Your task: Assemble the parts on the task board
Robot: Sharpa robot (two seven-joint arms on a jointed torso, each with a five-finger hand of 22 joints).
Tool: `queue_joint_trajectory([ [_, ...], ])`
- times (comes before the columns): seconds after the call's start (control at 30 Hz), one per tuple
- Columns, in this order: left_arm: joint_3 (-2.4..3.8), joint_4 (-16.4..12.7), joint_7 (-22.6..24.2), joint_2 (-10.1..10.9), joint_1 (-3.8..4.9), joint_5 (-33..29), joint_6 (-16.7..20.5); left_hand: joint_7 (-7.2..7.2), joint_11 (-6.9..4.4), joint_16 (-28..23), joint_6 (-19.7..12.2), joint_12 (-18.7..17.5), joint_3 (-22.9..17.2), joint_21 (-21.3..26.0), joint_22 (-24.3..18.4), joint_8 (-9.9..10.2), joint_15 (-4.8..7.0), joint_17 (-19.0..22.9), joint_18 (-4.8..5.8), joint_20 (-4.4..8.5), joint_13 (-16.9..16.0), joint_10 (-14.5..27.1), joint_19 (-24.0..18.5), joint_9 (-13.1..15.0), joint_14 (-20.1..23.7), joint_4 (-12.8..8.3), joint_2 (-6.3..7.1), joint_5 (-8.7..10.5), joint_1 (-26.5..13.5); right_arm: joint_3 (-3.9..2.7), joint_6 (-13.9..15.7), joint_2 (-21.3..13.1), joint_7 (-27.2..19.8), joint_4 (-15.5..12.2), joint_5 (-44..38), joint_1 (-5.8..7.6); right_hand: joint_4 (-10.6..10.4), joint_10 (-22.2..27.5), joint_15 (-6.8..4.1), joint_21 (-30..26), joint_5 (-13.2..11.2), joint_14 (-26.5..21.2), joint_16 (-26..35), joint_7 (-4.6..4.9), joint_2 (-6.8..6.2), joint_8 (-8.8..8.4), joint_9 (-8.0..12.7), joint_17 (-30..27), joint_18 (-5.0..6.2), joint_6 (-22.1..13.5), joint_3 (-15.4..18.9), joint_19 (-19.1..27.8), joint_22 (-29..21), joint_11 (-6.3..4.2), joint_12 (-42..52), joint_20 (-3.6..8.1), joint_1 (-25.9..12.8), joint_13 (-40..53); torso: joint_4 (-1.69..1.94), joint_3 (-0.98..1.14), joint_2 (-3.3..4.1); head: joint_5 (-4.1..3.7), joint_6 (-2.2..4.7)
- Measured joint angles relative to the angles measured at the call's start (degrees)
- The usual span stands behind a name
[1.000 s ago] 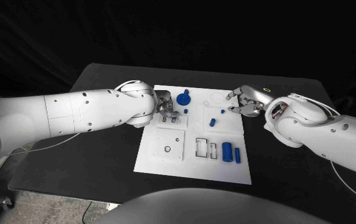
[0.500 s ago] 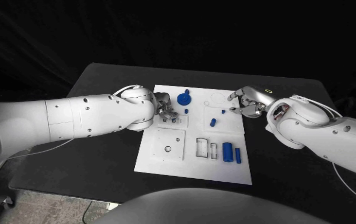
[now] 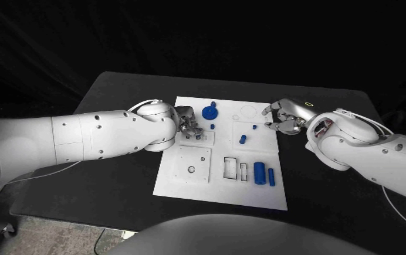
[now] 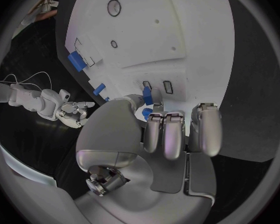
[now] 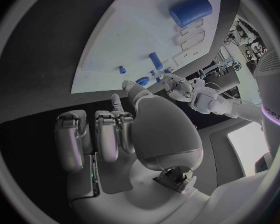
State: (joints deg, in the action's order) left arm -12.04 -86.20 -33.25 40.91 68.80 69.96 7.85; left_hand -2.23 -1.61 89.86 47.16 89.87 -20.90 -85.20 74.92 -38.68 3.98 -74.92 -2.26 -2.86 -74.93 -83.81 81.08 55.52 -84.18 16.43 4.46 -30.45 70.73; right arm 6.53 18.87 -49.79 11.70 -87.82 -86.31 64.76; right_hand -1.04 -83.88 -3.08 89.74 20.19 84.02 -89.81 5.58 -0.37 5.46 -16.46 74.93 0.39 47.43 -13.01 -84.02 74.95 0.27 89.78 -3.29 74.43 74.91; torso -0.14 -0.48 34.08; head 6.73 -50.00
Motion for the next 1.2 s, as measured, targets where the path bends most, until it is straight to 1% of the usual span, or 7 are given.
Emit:
queue_joint_trajectory([
  [0.03, -0.01, -0.10, -0.01, 0.08, -0.02, 0.02, 0.02, 0.01, 0.00, 0.00, -0.01, 0.00, -0.11, 0.00, 0.00, 0.00, 0.00, 0.00, 0.00, 0.00, 0.00, 0.00, 0.00, -0.02, 0.00, 0.08, 0.00, 0.00, 0.00, 0.00, 0.00, -0.02, 0.01, 0.00, 0.00, 0.00, 0.04, 0.00, 0.00, 0.00, 0.24, 0.00, 0.00, 0.00, 0.24, 0.00, 0.00, 0.00, 0.00, 0.00, -0.04, 0.00, 0.00, 0.00, 0.00, 0.00, 0.24, 0.00, 0.01, -0.01, 0.00, 0.00, 0.00],
  [0.23, -0.03, -0.53, -0.04, 0.47, -0.08, 0.10, 0.05, 0.02, 0.00, 0.00, -0.03, 0.00, -0.33, 0.22, 0.00, 0.11, -0.20, 0.00, 0.00, 0.00, 0.01, 0.00, 0.00, 0.05, 0.20, 0.00, -0.01, 0.01, -0.14, 0.00, 0.00, -0.05, 0.09, 0.03, 0.01, -0.02, 0.16, 0.00, 0.00, 0.00, 0.56, 0.00, 0.00, 0.00, 0.23, 0.00, 0.07, 0.00, 0.00, 0.00, -0.16, 0.00, -0.01, 0.00, 0.00, 0.00, 0.23, 0.00, 0.05, -0.01, -0.02, -0.08, 0.00],
  [0.73, -0.07, -1.25, -0.19, 0.84, -0.17, 0.18, -0.03, -0.08, 0.00, 0.00, -0.12, 0.00, -0.91, 0.45, -0.01, 0.11, -0.20, 0.01, 0.00, -0.01, 0.01, 0.00, -0.41, 0.09, 0.20, -0.58, -0.01, 0.08, -0.45, 0.00, 0.05, -0.07, 0.22, 0.12, 0.03, -0.18, 0.39, 0.00, 0.00, 0.00, 0.57, 0.00, 0.00, 0.00, 0.23, 0.00, 0.13, -0.02, 0.00, 0.00, -0.39, 0.00, -0.02, 0.00, 0.00, 0.00, 0.23, -0.01, 0.01, -0.03, -0.07, 0.15, 0.00],
  [0.97, -0.07, -1.35, -0.20, 0.87, -0.20, 0.19, -0.05, -0.10, 0.00, 0.00, -0.11, 0.00, -1.11, 0.45, -0.01, 0.11, -0.20, 0.01, -0.01, -0.01, 0.01, 0.00, -0.41, 0.12, 0.20, -0.61, -0.01, 0.19, -0.45, 0.00, 0.05, -0.09, 0.27, 0.16, 0.03, -0.24, 0.39, 0.00, 0.00, 0.00, 0.57, 0.00, 0.00, 0.00, 0.23, 0.00, 0.13, -0.02, 0.00, 0.00, -0.39, 0.00, -0.02, 0.00, 0.00, 0.00, 0.23, -0.01, 0.01, -0.03, -0.07, 0.10, 0.00],
  [1.2, -0.16, -1.51, -0.27, 0.90, -0.37, 0.20, -0.17, -0.12, 0.00, 0.00, -0.10, 0.00, -1.47, 0.45, -0.01, 0.11, -0.20, 0.01, 0.00, -0.01, 0.02, 0.00, -0.41, 0.29, 0.20, -0.83, 0.28, 0.23, -0.90, 0.00, 0.05, -0.11, 0.31, 0.17, 0.04, -0.28, 0.39, 0.00, 0.00, 0.00, 0.60, 0.00, 0.00, 0.00, 0.23, 0.00, 0.12, -0.02, 0.00, 0.00, -0.39, 0.03, -0.03, 0.00, 0.00, -0.03, 0.23, -0.01, -0.03, -0.01, -0.04, 0.10, 0.00],
])
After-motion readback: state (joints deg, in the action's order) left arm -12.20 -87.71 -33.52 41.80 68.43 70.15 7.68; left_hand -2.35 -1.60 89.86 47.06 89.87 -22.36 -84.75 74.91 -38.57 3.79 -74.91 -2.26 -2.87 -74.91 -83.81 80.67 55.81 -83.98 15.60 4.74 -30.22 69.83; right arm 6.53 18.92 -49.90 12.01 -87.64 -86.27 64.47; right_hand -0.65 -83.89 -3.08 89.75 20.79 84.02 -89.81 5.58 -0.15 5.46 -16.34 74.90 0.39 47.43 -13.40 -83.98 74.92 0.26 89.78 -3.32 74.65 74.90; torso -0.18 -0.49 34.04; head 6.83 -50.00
